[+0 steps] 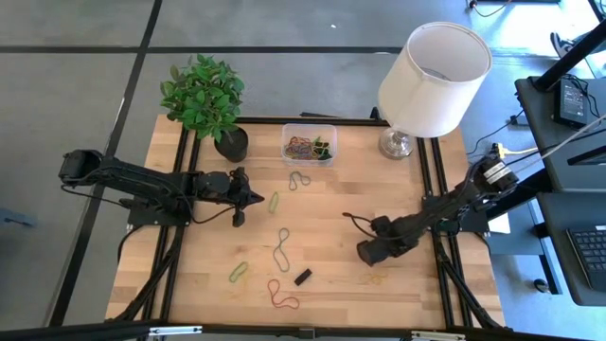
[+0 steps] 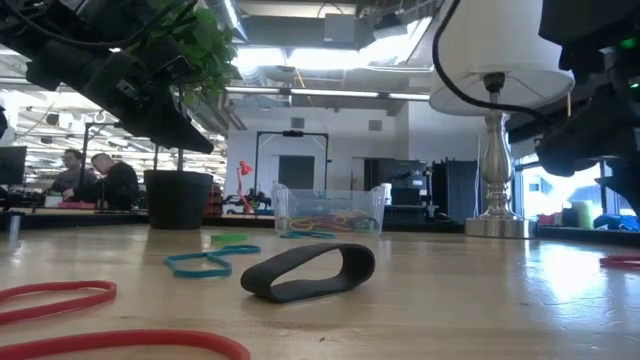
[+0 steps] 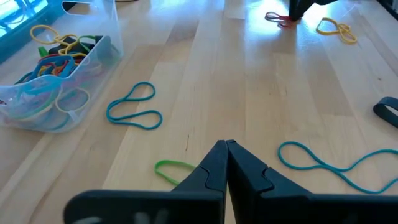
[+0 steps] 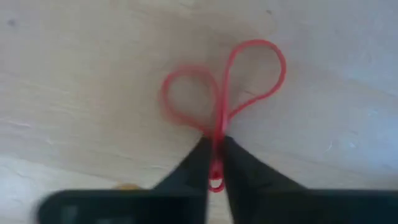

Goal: Pick and place rubber bands into bin
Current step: Put the red rubber band into the transparent bin

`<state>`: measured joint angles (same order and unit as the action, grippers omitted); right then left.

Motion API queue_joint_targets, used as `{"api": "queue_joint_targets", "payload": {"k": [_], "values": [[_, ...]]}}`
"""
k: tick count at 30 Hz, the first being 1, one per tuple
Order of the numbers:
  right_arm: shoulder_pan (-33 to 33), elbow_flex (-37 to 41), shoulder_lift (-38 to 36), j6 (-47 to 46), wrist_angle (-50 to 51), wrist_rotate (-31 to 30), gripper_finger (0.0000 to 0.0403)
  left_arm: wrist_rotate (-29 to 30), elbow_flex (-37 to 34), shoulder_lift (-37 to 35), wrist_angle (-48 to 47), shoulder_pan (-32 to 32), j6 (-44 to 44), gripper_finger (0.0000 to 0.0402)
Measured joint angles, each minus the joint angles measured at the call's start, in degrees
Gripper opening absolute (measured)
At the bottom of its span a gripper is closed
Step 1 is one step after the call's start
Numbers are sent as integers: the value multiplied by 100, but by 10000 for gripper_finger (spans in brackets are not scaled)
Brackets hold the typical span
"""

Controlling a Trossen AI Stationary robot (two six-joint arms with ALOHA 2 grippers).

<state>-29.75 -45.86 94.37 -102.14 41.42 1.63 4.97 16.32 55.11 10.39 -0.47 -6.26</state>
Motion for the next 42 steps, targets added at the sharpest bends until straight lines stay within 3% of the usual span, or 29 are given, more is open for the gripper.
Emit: {"api": "queue_joint_targets", "payload": {"k": [2,8,16,25,28,34,42], "values": [[62,-115,18,201,68,-39,14,2,0,0,2,0,0,1],[507,-907,43,1201,692,-998,7,-4,0,0,16,0,329,3],[1834,-2330,51,4901,547,-2038,3,0,2,0,79,0,555,5],[3669,-3627,261,8079,-739,-1992,2,4,2,0,70,0,549,2],[4091,-4129,672,8677,-1027,-1690,1,14,2,0,70,0,497,5],[4614,-5308,1934,9205,-882,-1654,1,331,2,0,59,0,248,2],[5101,-6359,3405,9193,617,-1643,4,514,2,0,33,0,236,4]]}}
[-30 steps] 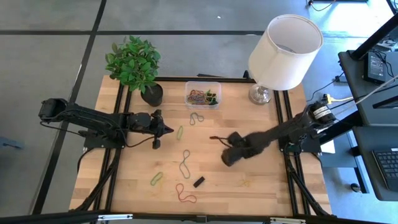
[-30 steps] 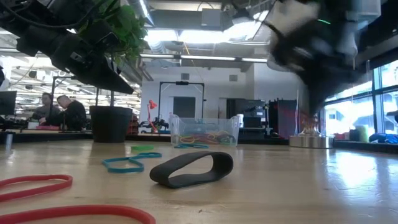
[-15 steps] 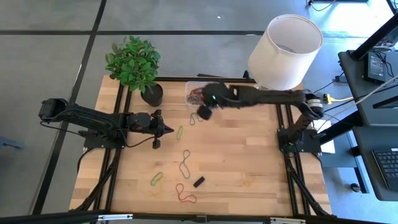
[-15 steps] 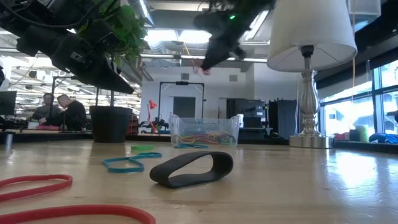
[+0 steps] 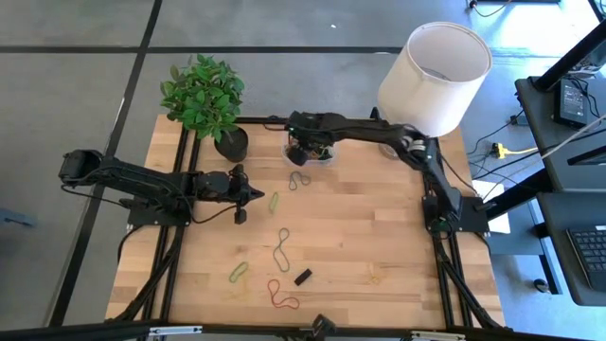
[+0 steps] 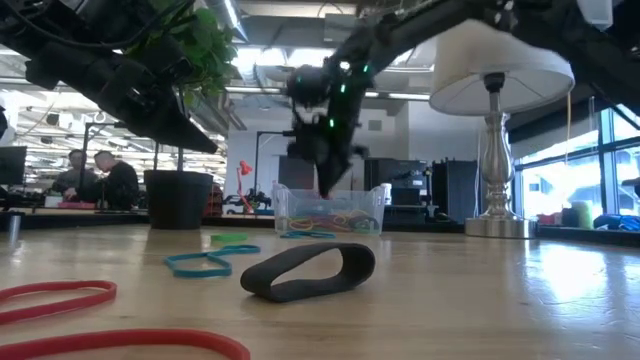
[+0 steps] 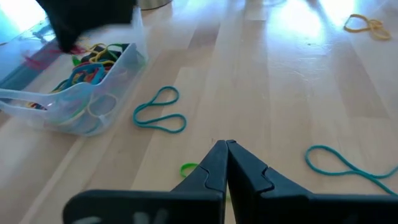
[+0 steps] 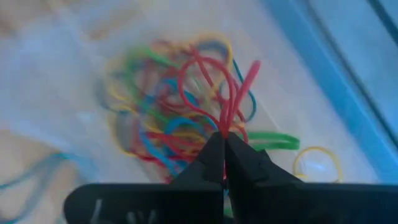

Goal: Pick and place rubber bands into bin
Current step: Put the red rubber band into the transparent bin, then put the green rubber band into the transparent bin

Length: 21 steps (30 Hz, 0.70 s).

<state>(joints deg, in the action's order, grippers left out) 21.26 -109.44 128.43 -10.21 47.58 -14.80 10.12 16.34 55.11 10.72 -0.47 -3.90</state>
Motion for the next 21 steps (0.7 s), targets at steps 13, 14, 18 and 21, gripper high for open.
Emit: {"api": "queue_joint_targets", "payload": {"k": [13,14,18,21], "values": [[371,-109,173,-193,265,561,113,19,0,0,-20,7,0,2],[371,-169,167,-280,343,556,125,5,0,0,-20,7,1,3],[363,-541,166,-625,921,548,165,-304,0,0,-26,20,15,2],[222,-929,164,-960,1605,504,173,-548,0,2,-35,169,17,1]]}}
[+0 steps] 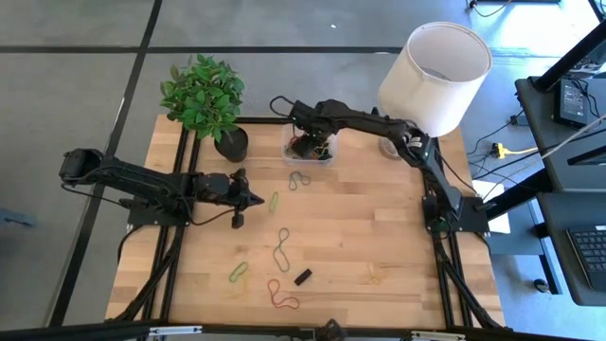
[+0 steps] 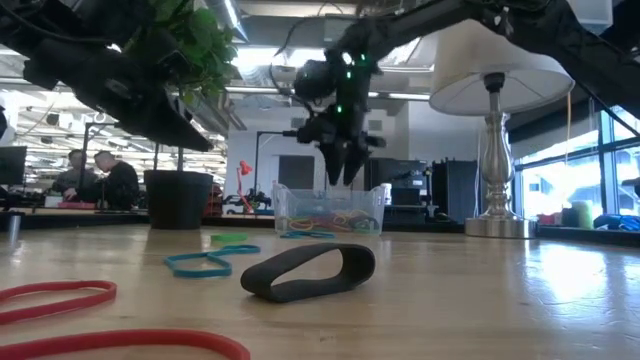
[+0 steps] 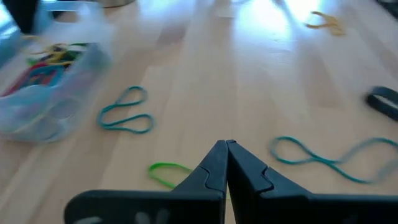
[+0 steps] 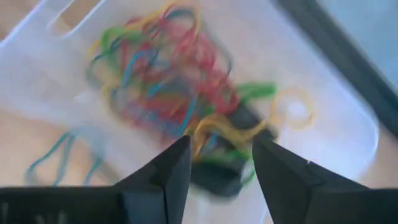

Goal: Pick and place rubber bands into bin
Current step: Put the green rubber band into the transparent bin

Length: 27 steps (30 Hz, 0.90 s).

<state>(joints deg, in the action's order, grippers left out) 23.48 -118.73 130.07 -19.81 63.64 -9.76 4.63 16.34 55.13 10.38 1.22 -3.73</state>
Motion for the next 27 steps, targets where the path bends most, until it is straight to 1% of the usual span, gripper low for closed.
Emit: {"api": "queue_joint_targets", "payload": {"k": [3,5,8,11,16,20,23,27], "values": [[-339,-256,-20,-245,571,-27,166,-29,83,0,-175,302,5,2],[-647,-258,-60,-278,733,-201,156,15,170,-2,-392,523,46,2],[-1092,-130,-152,-431,769,-350,135,32,233,0,-670,837,48,1],[-1474,255,-328,-839,701,-371,110,144,236,0,-801,1132,28,2],[-2122,1473,-950,-1691,343,-377,75,661,236,0,-851,1514,-312,1],[-2677,2797,-1732,-2368,-352,-372,55,1037,267,10,-912,1743,-617,2],[-3096,3889,-2464,-2682,-1017,-377,40,1121,562,85,-1410,1866,-927,1],[-3648,5383,-3556,-3084,-1984,-378,18,1632,1148,470,-2356,2017,-1076,2]]}}
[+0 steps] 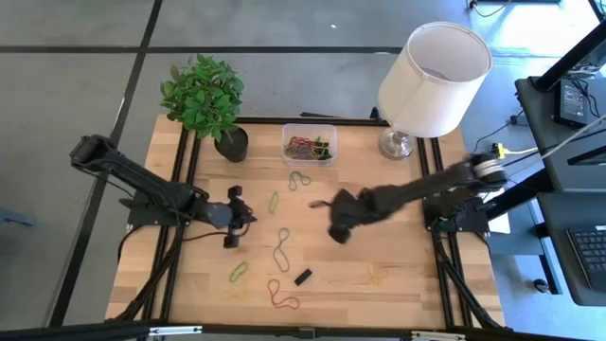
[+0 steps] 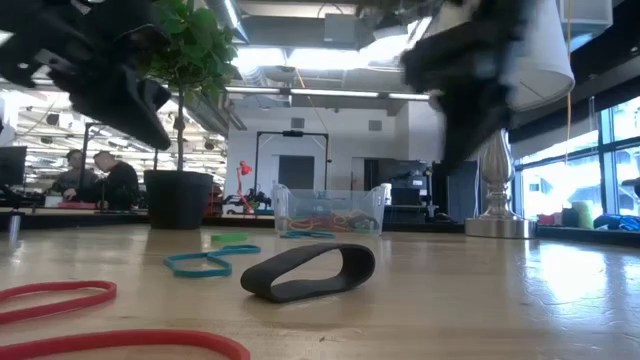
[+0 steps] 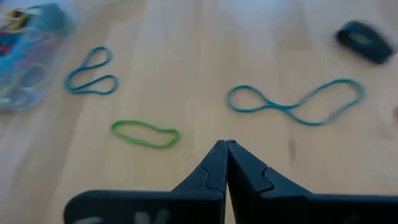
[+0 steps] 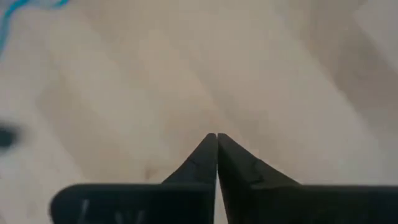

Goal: Pick and place rubber bands into bin
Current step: Put the green rubber band into the transparent bin

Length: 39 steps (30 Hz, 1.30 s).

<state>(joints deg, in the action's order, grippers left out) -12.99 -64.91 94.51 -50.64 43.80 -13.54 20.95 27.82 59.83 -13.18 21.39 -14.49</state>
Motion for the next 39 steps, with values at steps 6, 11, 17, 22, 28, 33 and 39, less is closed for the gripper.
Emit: {"api": "queue_joint_targets", "payload": {"k": [6,11,17,22,28,33,39], "values": [[-714,1964,-1656,-25,-1154,-5,8,701,724,965,-311,-43,-874,1],[-1178,3094,-2912,-493,-1280,0,18,1016,1312,1899,-287,-46,-1402,3],[-1357,3932,-4075,-569,-1301,-3,5,963,1644,2682,-291,-327,-2033,4],[-1351,4350,-4613,157,-1238,-5,11,976,1660,3186,-23,-607,-2888,37],[-1349,4448,-4660,443,-1297,-1,28,1062,1660,3525,115,-727,-3712,126],[-1349,4448,-4652,454,-1289,-1,26,1322,1660,3563,70,-730,-3958,191],[-1349,4448,-4650,472,-1278,-1,20,1192,1660,3726,-466,-765,-4417,213]]}}
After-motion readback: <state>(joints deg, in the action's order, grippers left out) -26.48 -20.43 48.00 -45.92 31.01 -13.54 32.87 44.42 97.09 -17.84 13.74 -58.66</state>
